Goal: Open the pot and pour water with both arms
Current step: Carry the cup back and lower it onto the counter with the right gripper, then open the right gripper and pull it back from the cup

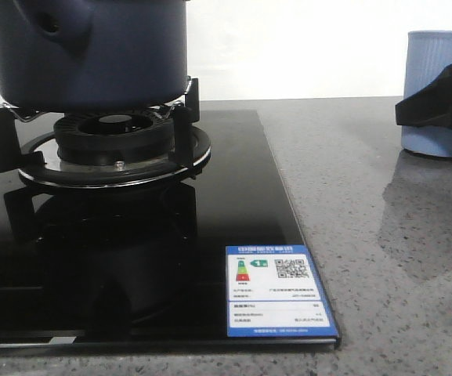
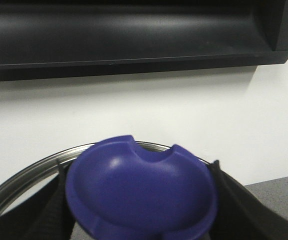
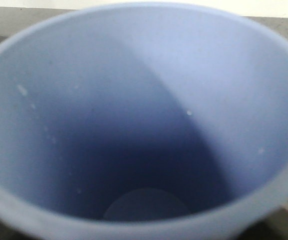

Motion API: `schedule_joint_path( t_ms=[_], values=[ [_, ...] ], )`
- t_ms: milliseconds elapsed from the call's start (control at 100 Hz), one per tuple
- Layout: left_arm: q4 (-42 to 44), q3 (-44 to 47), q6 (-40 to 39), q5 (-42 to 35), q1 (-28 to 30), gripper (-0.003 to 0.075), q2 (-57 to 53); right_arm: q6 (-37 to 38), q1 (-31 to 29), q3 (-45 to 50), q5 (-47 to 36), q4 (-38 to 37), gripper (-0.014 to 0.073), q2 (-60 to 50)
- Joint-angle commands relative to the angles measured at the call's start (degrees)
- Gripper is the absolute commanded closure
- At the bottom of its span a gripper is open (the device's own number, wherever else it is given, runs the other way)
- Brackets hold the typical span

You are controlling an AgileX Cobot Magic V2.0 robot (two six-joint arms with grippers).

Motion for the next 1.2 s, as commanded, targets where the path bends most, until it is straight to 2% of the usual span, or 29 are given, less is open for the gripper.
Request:
schedule_joint_path(
  t_ms=[0,100,220,290,570,790,1190],
  values=[
    [-0.26,-2.09,-0.09,-5.79,0.12,0.0348,-1.0,-0.57,-0.37,-1.39,-3.36,1.0,0.0274,-1.4],
    [-0.26,-2.09,-0.09,-5.79,0.12,0.0348,-1.0,-0.57,-0.37,-1.39,-3.57,1.0,0.021,-1.51],
    [-0.26,-2.09,-0.09,-5.79,0.12,0.0348,-1.0,-0.57,-0.37,-1.39,-3.44,1.0,-0.0005,-1.51],
    [-0.26,-2.09,-0.09,-5.79,0.12,0.0348,-1.0,-0.57,-0.37,-1.39,-3.44,1.0,-0.0071,-1.63],
    [-0.26,-2.09,-0.09,-5.79,0.12,0.0349,-1.0,4.48,-0.37,-0.79,-1.2,-3.48,-0.0066,-7.89],
    [-0.26,-2.09,-0.09,-5.79,0.12,0.0348,-1.0,10.95,-0.37,3.32,5.63,-12.55,-0.0066,-14.59],
    [-3.01,-2.09,-0.09,-6.04,0.12,0.0348,-1.0,17.05,-0.37,15.89,10.36,-12.79,-0.0066,-29.84]
  ],
)
